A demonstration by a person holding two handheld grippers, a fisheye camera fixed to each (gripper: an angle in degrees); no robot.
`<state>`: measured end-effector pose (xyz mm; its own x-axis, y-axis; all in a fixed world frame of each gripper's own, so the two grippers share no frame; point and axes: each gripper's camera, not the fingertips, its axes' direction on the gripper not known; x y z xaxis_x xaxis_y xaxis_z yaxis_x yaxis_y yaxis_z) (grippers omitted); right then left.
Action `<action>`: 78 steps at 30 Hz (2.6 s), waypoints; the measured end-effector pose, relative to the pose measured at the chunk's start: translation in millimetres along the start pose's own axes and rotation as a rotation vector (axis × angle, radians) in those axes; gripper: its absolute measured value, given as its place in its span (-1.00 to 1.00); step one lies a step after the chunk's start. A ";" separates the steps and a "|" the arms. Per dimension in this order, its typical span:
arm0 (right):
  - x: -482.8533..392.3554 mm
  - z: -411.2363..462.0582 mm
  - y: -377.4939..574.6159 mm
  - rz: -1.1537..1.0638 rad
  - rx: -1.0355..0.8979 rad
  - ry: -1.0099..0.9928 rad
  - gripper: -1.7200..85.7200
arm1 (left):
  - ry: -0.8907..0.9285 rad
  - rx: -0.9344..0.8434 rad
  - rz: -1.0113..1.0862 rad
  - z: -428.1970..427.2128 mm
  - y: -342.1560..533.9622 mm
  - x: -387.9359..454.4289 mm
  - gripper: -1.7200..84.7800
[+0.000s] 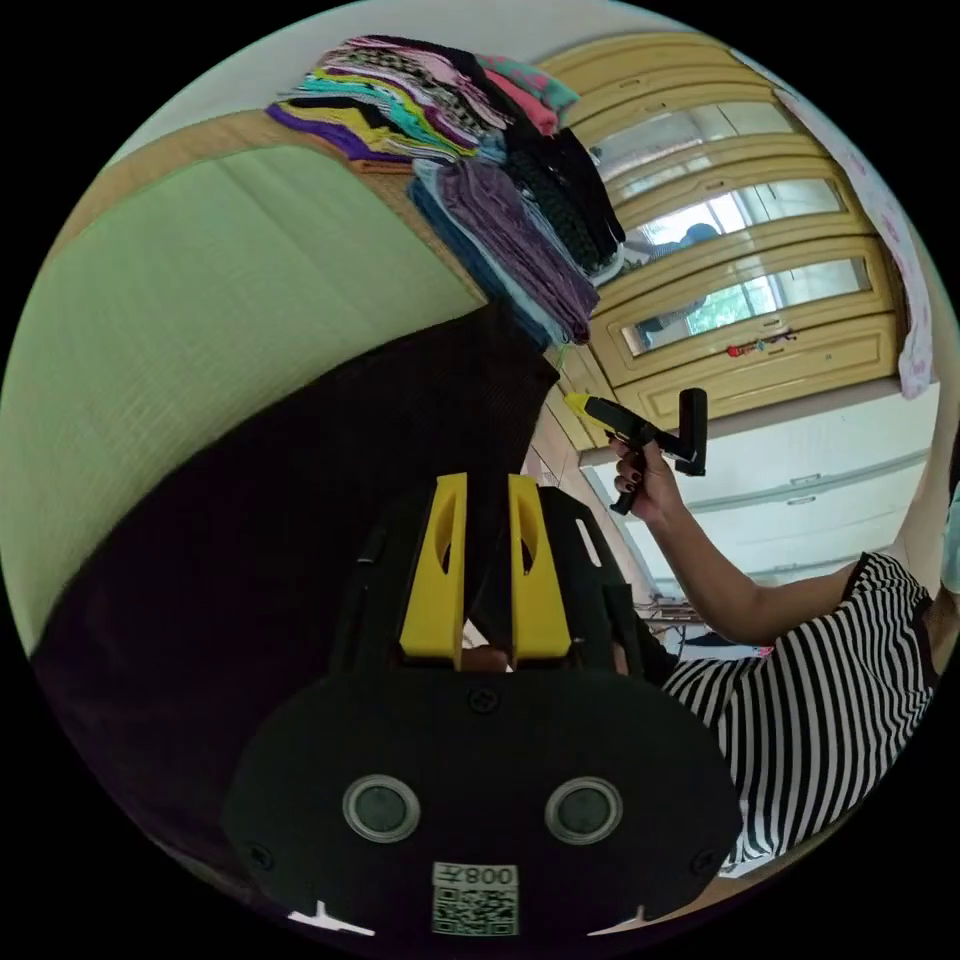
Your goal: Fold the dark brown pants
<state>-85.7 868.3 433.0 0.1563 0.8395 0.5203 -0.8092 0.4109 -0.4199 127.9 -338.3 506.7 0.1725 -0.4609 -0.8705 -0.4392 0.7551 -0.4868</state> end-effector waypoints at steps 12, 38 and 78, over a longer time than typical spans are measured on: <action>146.1 0.2 -33.5 -0.010 -0.013 0.011 -0.73 | -0.102 -0.186 0.138 107.7 -192.3 40.4 -0.74; 242.9 -25.1 -51.0 -0.040 0.024 -0.225 -0.80 | -0.173 -0.284 0.297 172.5 -320.6 93.5 -0.87; -307.8 151.6 34.1 -0.574 -0.419 -0.434 -0.81 | -0.003 0.137 -0.240 -138.5 87.5 -104.0 -0.81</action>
<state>-247.2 570.1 371.2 0.1784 0.2825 0.9425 -0.3789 0.9037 -0.1992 -50.5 -288.9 564.6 0.2597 -0.6329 -0.7294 -0.2624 0.6806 -0.6840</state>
